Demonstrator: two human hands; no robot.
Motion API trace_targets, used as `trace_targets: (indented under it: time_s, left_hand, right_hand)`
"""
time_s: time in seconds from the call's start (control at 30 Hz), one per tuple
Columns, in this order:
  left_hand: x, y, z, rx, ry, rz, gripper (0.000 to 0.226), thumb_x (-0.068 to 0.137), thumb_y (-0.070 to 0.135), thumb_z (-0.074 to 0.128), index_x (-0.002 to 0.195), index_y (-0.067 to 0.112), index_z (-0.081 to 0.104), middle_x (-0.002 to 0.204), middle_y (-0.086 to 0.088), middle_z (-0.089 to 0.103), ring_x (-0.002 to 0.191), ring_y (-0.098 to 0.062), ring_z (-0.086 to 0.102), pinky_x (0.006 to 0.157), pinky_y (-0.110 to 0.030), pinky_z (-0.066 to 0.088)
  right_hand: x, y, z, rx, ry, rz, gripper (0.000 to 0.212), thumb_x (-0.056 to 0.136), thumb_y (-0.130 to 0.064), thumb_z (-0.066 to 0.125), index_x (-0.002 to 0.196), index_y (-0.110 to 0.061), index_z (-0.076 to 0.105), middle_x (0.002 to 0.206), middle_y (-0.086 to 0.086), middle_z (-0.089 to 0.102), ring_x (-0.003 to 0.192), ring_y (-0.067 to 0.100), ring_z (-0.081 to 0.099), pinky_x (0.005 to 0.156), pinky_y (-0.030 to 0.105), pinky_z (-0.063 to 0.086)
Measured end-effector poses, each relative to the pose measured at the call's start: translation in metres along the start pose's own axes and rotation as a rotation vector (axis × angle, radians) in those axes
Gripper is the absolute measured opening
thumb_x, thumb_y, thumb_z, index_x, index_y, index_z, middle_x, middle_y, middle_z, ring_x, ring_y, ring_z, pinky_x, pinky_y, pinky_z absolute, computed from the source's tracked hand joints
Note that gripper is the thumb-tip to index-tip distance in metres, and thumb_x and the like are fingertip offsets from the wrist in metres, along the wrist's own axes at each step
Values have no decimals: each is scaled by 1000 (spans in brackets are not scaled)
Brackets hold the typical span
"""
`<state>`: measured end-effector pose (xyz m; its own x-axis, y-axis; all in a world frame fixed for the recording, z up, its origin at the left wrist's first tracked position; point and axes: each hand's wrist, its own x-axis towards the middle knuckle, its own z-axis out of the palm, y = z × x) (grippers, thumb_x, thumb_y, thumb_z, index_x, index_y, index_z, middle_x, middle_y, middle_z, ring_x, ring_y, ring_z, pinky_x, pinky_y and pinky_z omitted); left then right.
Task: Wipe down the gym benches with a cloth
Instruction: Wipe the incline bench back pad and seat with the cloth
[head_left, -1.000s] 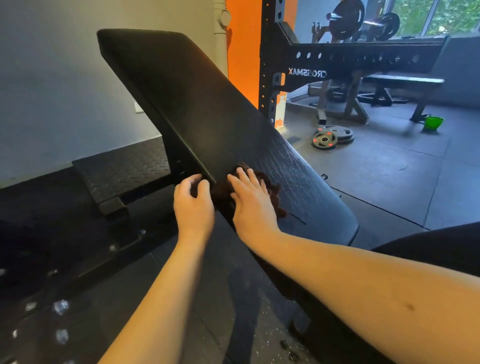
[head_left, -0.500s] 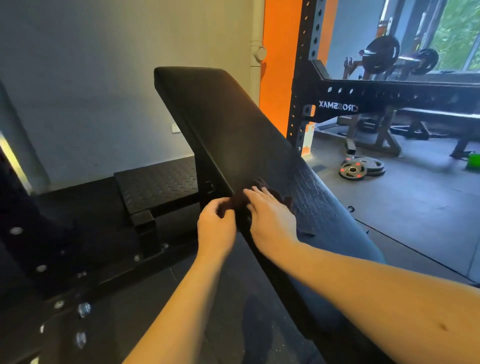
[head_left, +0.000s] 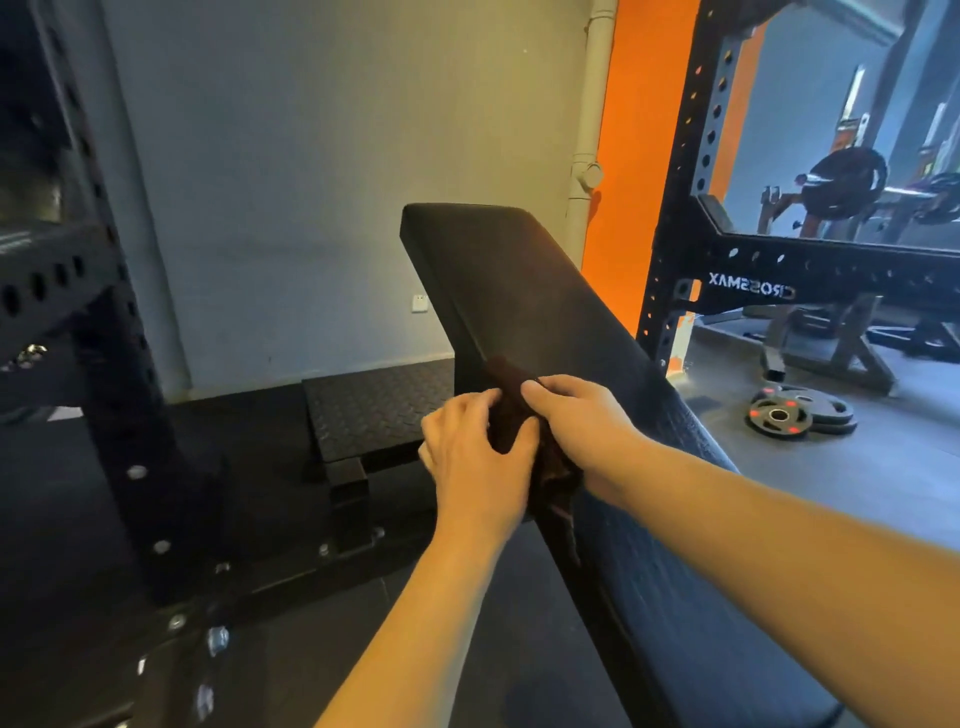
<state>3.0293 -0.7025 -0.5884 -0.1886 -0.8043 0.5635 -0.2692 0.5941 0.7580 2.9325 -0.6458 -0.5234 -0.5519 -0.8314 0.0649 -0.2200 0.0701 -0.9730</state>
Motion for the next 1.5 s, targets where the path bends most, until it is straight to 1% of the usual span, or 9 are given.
trace_targets:
  time_s: [0.17, 0.27, 0.43, 0.57, 0.63, 0.87, 1.0, 1.23, 1.5]
  left_hand:
    - [11, -4, -16, 271, -65, 40, 50, 97, 58, 51, 140, 34, 53, 145, 13, 45, 135, -12, 28, 114, -39, 26]
    - [21, -2, -25, 440, -76, 53, 42, 99, 55, 49, 136, 35, 52, 149, 10, 36, 137, -17, 21, 117, -41, 21]
    - [76, -9, -30, 56, 32, -43, 19, 101, 32, 55, 117, 27, 62, 117, 7, 57, 113, -14, 51, 100, -43, 51]
    - [143, -17, -34, -125, 135, -174, 17, 103, 30, 56, 113, 20, 65, 107, 4, 63, 103, -19, 64, 87, -38, 56]
    - [173, -18, -35, -112, 181, -206, 31, 103, 32, 57, 130, 16, 56, 116, 5, 60, 108, -15, 61, 88, -36, 54]
    - [283, -55, -14, 186, 179, -243, 36, 100, 47, 56, 118, 18, 67, 110, -6, 68, 105, -29, 63, 92, -50, 53]
    - [329, -69, -3, 209, 227, -267, 31, 100, 43, 58, 112, 18, 71, 107, -10, 65, 108, -32, 59, 89, -51, 55]
    - [394, -75, 22, -35, 195, -293, 41, 106, 23, 54, 146, 15, 55, 145, -9, 58, 133, -30, 55, 107, -40, 47]
    - [423, -88, 53, -103, 295, -274, 36, 108, 31, 46, 132, 14, 66, 127, -10, 63, 120, -28, 59, 95, -36, 49]
  right_hand:
    - [-1, -8, 18, 51, -69, 76, 23, 102, -23, 54, 98, -17, 76, 99, 14, 75, 96, 30, 73, 90, 51, 59]
    - [9, -18, 32, 6, -88, 47, 21, 103, -22, 55, 101, -22, 77, 93, 6, 76, 91, 22, 73, 80, 40, 61]
    - [39, -52, 55, -115, -118, -149, 22, 103, -28, 56, 99, -22, 77, 90, 0, 75, 85, 15, 72, 66, 25, 53]
    - [96, -64, 64, -565, 71, -451, 29, 105, -23, 50, 131, -22, 65, 133, -2, 63, 126, 16, 56, 101, 30, 50]
    - [125, -65, 63, -951, 87, -549, 45, 104, -21, 52, 149, -19, 48, 158, 2, 41, 151, 22, 27, 123, 41, 23]
    - [187, -81, 80, -1423, 26, -612, 54, 106, -42, 35, 155, -19, 39, 168, 6, 18, 157, 27, 2, 124, 57, -6]
    - [197, -56, 76, -1336, -39, -658, 62, 103, -34, 43, 159, -14, 26, 169, 6, 17, 156, 21, 12, 127, 39, 3]
    - [203, -36, 77, -1227, 34, -715, 59, 106, -32, 36, 162, -21, 21, 170, -2, 10, 157, 14, 2, 127, 34, 0]
    - [212, -31, 79, -1241, 21, -737, 63, 107, -32, 33, 163, -17, 10, 170, 1, -2, 157, 17, -8, 123, 33, -9]
